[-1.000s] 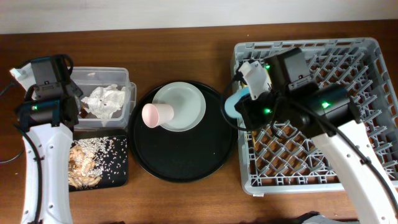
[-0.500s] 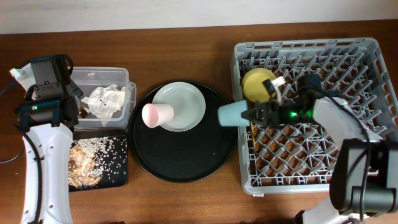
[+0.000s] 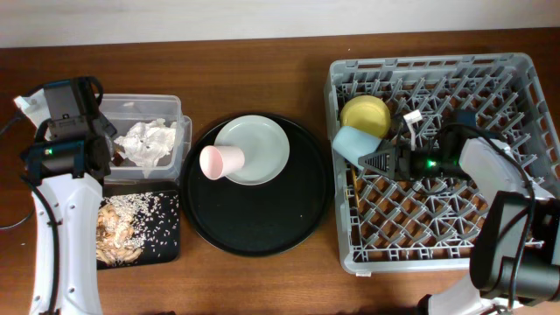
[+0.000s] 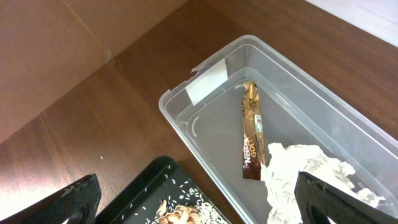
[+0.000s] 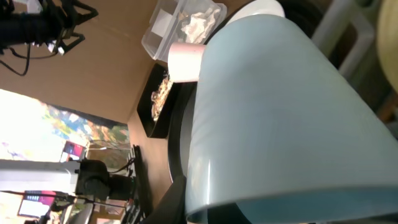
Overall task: Sort waste into correct bins and load items into the dishwasher rack
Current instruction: 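Grasp the blue cup with the right gripper and place it in the rack, then grasp the pink cup with the right gripper and place it in the rack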
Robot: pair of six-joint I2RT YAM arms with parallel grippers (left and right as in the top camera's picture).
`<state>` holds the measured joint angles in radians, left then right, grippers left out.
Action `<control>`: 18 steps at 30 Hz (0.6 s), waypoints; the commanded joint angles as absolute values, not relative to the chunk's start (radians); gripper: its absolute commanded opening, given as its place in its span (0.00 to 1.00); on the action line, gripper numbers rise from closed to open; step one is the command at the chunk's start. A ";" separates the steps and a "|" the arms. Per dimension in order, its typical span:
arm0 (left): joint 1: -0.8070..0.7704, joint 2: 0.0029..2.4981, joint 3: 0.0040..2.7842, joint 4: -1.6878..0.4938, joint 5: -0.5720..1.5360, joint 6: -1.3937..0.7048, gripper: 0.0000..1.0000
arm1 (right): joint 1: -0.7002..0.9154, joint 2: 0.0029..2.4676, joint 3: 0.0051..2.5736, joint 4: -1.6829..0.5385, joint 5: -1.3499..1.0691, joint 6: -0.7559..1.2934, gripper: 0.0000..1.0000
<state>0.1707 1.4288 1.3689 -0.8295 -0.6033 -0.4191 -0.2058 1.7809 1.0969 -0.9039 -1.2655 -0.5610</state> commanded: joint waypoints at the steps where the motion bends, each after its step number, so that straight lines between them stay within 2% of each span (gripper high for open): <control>1: 0.173 1.423 1.377 -0.829 -0.617 -0.410 0.99 | -0.154 1.802 1.084 -0.870 -1.253 -0.572 0.13; 4: 0.173 1.423 1.377 -0.829 -0.617 -0.410 0.99 | -0.160 1.802 1.084 -0.871 -1.201 -0.569 0.12; 6: 0.173 1.423 1.377 -0.829 -0.617 -0.410 0.99 | -0.179 1.802 1.085 -0.927 -1.077 -0.569 0.19; 10: 0.173 1.423 1.377 -0.829 -0.617 -0.410 0.99 | -0.313 1.776 1.106 -1.080 -1.061 -0.569 0.39; 14: 0.173 1.423 1.377 -0.829 -0.617 -0.410 0.99 | -0.356 1.630 1.191 -1.179 -1.051 -0.540 0.39; 18: 0.173 1.423 1.377 -0.829 -0.617 -0.410 0.99 | -0.245 1.409 1.303 -1.166 -0.806 -0.318 0.39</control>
